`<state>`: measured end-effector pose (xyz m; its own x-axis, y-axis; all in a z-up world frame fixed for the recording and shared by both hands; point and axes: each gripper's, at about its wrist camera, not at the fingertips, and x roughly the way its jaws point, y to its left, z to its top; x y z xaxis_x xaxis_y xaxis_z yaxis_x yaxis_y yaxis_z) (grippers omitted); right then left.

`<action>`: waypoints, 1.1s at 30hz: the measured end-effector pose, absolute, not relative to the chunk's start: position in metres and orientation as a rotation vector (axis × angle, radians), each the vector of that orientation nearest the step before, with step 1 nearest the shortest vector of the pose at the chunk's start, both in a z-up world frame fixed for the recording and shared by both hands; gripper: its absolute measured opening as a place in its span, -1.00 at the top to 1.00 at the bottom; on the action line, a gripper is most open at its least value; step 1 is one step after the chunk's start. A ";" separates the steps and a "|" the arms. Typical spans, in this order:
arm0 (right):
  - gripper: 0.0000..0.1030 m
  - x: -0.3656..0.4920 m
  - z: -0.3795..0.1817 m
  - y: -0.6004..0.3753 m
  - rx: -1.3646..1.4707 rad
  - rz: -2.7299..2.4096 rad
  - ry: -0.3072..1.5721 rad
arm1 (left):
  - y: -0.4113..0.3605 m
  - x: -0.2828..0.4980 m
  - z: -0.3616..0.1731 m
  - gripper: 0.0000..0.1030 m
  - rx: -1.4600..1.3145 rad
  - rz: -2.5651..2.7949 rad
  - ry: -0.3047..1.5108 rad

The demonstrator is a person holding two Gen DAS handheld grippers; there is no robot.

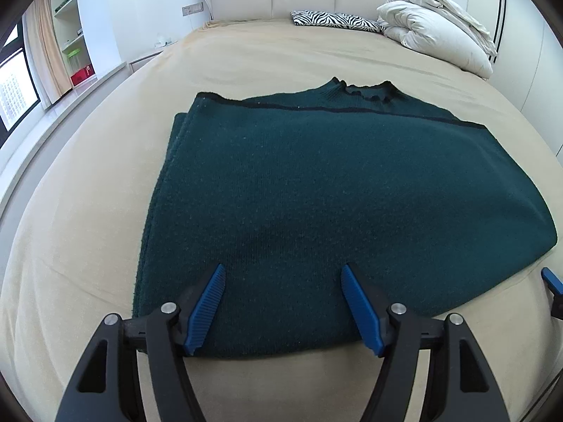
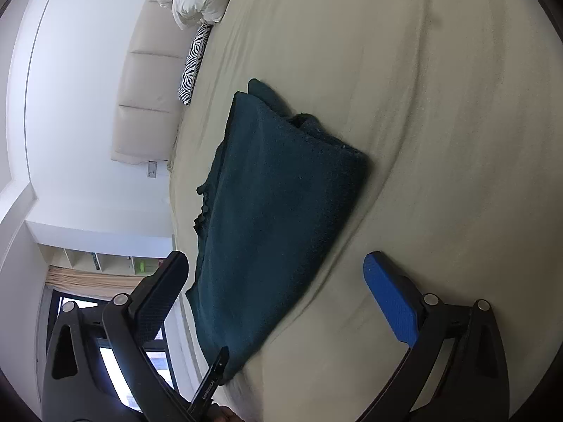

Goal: Fold small clothes

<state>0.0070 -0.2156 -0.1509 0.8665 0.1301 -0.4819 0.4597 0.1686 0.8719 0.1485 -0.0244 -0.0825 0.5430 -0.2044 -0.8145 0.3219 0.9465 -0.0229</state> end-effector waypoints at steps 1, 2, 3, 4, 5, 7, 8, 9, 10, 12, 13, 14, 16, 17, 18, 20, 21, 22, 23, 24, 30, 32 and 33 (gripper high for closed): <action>-0.97 0.009 -0.152 -0.217 1.416 -0.248 0.499 | -0.025 0.149 -0.080 -0.39 0.133 -0.317 0.944; -0.97 0.012 -0.152 -0.218 1.425 -0.242 0.488 | -0.027 0.149 -0.075 -0.39 0.133 -0.322 0.934; -0.97 0.015 -0.152 -0.220 1.434 -0.235 0.477 | -0.029 0.150 -0.071 -0.39 0.137 -0.324 0.924; -0.97 0.017 -0.152 -0.222 1.442 -0.233 0.467 | -0.032 0.152 -0.067 -0.39 0.142 -0.331 0.914; -0.96 0.019 -0.151 -0.224 1.450 -0.232 0.456 | -0.035 0.156 -0.064 -0.39 0.140 -0.338 0.910; -0.93 0.024 -0.150 -0.230 1.460 -0.226 0.437 | -0.043 0.167 -0.057 -0.39 0.139 -0.347 0.899; -0.93 0.027 -0.150 -0.232 1.467 -0.229 0.438 | -0.048 0.171 -0.055 -0.39 0.150 -0.345 0.891; -0.93 0.028 -0.150 -0.234 1.472 -0.227 0.436 | -0.055 0.177 -0.054 -0.39 0.172 -0.343 0.884; -0.88 0.031 -0.149 -0.235 1.463 -0.214 0.424 | -0.063 0.183 -0.054 -0.39 0.199 -0.342 0.884; -0.73 0.033 -0.145 -0.237 1.441 -0.205 0.425 | -0.079 0.195 -0.057 -0.39 0.241 -0.346 0.885; -0.72 0.034 -0.143 -0.237 1.431 -0.199 0.423 | -0.085 0.198 -0.059 -0.39 0.254 -0.345 0.887; -0.72 0.035 -0.140 -0.236 1.414 -0.192 0.422 | -0.091 0.203 -0.063 -0.39 0.270 -0.345 0.896; -0.72 0.042 -0.138 -0.236 1.360 -0.194 0.446 | -0.099 0.212 -0.073 -0.39 0.275 -0.349 0.921; -0.72 0.045 -0.139 -0.237 1.358 -0.197 0.454 | -0.100 0.216 -0.077 -0.39 0.273 -0.347 0.933; -0.72 0.047 -0.142 -0.238 1.369 -0.198 0.455 | -0.101 0.219 -0.080 -0.40 0.264 -0.345 0.942; -0.72 0.053 -0.144 -0.241 1.375 -0.197 0.445 | -0.101 0.219 -0.082 -0.41 0.242 -0.345 0.949; -0.72 0.056 -0.143 -0.240 1.370 -0.193 0.438 | -0.100 0.220 -0.083 -0.43 0.237 -0.347 0.953; -0.72 0.062 -0.140 -0.239 1.355 -0.181 0.436 | -0.100 0.220 -0.084 -0.44 0.238 -0.348 0.953; -0.72 0.067 -0.138 -0.238 1.339 -0.176 0.440 | -0.100 0.220 -0.086 -0.46 0.239 -0.350 0.953; -0.72 0.075 -0.136 -0.237 1.314 -0.178 0.447 | -0.099 0.220 -0.087 -0.47 0.240 -0.351 0.953; -0.72 0.094 -0.142 -0.241 1.311 -0.242 0.463 | -0.100 0.221 -0.090 -0.50 0.239 -0.354 0.953; -0.72 0.097 -0.140 -0.240 1.307 -0.236 0.454 | -0.099 0.221 -0.092 -0.52 0.234 -0.357 0.954; -0.65 0.098 -0.139 -0.238 1.294 -0.226 0.453 | -0.099 0.222 -0.092 -0.53 0.233 -0.358 0.955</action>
